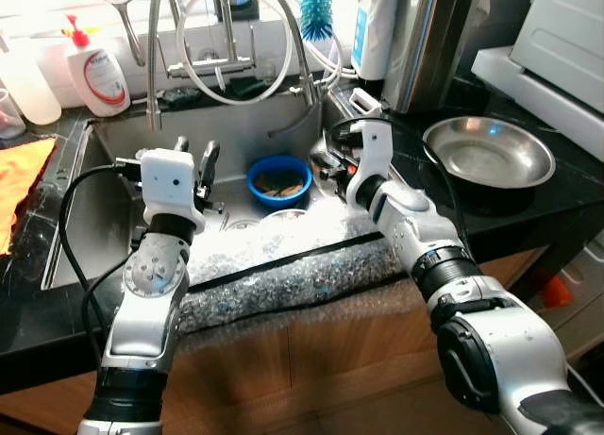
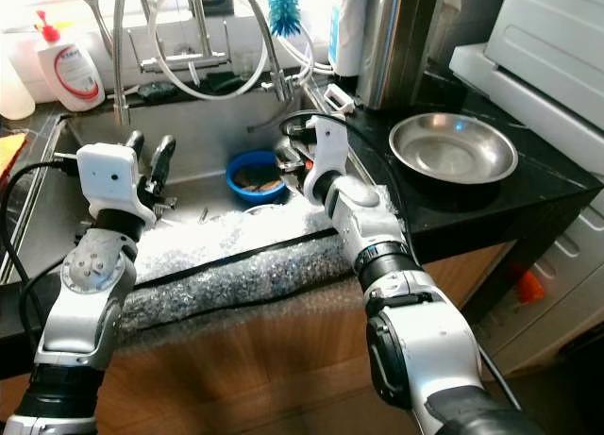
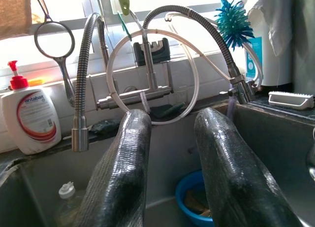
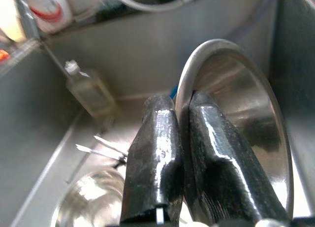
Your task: Kitchen organization
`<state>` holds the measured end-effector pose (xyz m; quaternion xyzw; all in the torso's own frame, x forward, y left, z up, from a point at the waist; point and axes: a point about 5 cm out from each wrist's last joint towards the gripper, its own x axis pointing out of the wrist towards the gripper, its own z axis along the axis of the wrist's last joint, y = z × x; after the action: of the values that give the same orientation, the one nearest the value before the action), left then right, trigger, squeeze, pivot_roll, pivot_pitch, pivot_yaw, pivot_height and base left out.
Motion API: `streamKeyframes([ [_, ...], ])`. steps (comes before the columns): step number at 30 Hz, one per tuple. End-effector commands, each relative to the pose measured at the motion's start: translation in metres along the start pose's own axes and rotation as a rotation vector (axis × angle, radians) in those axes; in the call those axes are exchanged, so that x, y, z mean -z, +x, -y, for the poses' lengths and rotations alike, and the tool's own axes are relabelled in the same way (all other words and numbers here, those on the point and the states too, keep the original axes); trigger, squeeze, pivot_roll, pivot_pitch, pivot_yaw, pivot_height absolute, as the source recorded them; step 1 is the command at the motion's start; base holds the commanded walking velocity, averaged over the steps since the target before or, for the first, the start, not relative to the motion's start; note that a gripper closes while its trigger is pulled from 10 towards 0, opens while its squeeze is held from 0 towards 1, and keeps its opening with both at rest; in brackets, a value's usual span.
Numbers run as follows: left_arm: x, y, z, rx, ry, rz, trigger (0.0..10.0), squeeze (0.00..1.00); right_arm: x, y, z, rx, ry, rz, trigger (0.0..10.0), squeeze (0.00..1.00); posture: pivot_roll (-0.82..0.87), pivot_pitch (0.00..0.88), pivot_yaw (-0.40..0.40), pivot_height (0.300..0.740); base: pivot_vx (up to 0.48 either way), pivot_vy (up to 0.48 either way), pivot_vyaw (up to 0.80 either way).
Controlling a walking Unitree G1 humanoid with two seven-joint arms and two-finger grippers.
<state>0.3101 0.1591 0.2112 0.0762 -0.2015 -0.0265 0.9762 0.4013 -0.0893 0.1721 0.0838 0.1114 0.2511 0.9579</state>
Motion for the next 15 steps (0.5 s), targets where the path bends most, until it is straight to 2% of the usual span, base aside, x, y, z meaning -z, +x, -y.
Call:
streamKeyframes([
  [1,-0.0036,-0.0007,0.0004,-0.003,0.005,0.005,10.0,0.0,-0.0136,0.0022,-0.0026,-0.004,-0.018,0.026,10.0,0.0,-0.01,0.0,0.0,0.74,0.0,0.0,0.0],
  [8,-0.0026,-0.0021,-0.0001,-0.006,0.003,-0.003,10.0,0.0,-0.0146,0.0039,-0.004,-0.005,-0.028,0.015,10.0,0.0,-0.01,0.0,-0.003,0.74,0.0,0.0,0.0],
  [9,-0.0024,-0.0022,-0.0001,-0.007,0.004,-0.005,10.0,0.0,-0.0146,0.004,-0.004,-0.004,-0.024,0.015,10.0,0.1,-0.01,0.0,-0.003,0.74,0.0,0.0,0.0],
  [10,-0.0023,-0.0024,0.0001,-0.006,0.004,-0.007,10.0,0.0,-0.014,0.0042,-0.0042,-0.003,-0.021,0.014,10.0,0.67,-0.01,0.0,-0.003,0.74,0.0,0.0,0.0],
  [11,-0.0023,-0.0024,0.0001,-0.006,0.004,-0.007,10.0,0.0,-0.014,0.0042,-0.0042,-0.003,-0.021,0.014,10.0,0.67,-0.01,0.0,-0.003,0.74,0.0,0.0,0.0],
  [12,-0.0018,-0.0025,0.0009,-0.004,0.003,-0.011,10.0,0.0,-0.0103,0.0038,-0.0027,0.014,-0.037,-0.004,10.0,0.85,-0.01,0.0,-0.001,0.74,0.0,0.0,0.0],
  [15,-0.0015,-0.0024,0.002,0.002,0.0,-0.014,10.0,0.0,-0.0062,0.0029,-0.0006,0.025,-0.033,-0.018,10.0,0.84,-0.02,0.0,-0.001,0.74,0.0,0.0,0.0],
])
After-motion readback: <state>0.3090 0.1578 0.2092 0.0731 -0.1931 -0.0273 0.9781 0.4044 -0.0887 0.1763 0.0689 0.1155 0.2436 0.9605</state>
